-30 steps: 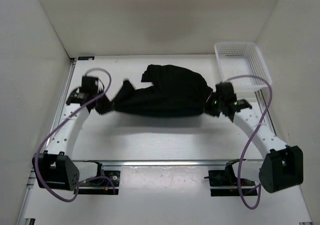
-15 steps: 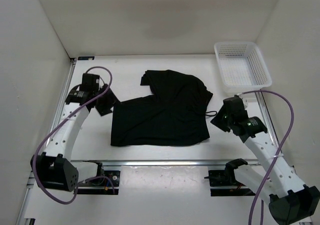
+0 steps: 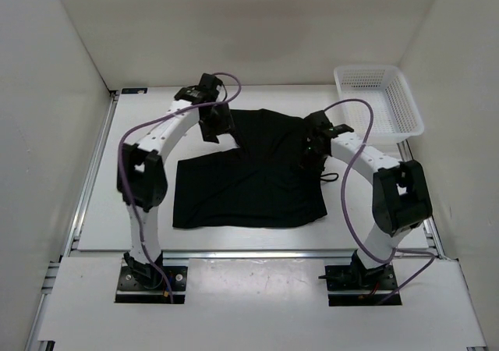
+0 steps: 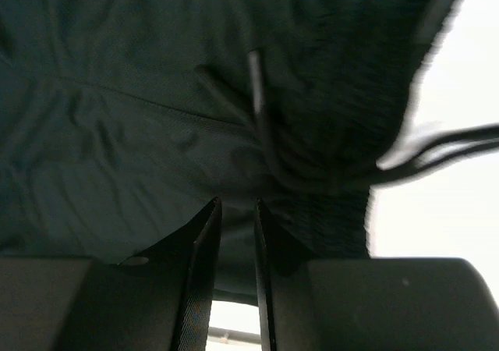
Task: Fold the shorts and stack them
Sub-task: Flatten the shorts out
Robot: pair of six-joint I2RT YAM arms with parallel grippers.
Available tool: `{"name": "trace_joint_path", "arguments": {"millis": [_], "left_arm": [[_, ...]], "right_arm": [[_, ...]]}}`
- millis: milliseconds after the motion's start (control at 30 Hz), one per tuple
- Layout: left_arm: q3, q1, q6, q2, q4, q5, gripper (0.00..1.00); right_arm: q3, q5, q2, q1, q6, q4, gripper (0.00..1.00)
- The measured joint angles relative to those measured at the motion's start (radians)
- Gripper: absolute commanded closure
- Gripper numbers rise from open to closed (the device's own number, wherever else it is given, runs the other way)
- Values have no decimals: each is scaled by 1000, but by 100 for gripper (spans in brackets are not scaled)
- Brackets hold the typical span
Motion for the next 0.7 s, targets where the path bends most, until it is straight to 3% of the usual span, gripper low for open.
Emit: {"name": "trace_joint_path", "arguments": {"millis": [133,233,400,500,533,700], "left_arm": [[232,-14,11,240,-29,-18,35],[381,-14,15,392,-51,-33,32],[575,-16,18,586,-87,-34,31],[599,-17,13,630,-95,-22,67],[599,-17,18,634,-95,-16,88],[567,-12,29,628,-73,25,90]], "right_arm": [[14,-17,57,10,-19,-8,69],[40,-10,79,10,-21,-12,62],[103,2,142,4,-23,-14,62],[125,6,209,-3,-22,-3,64],[125,6,229,-3,-21,1,64],[79,-19,249,-16,-10,43,64]]}}
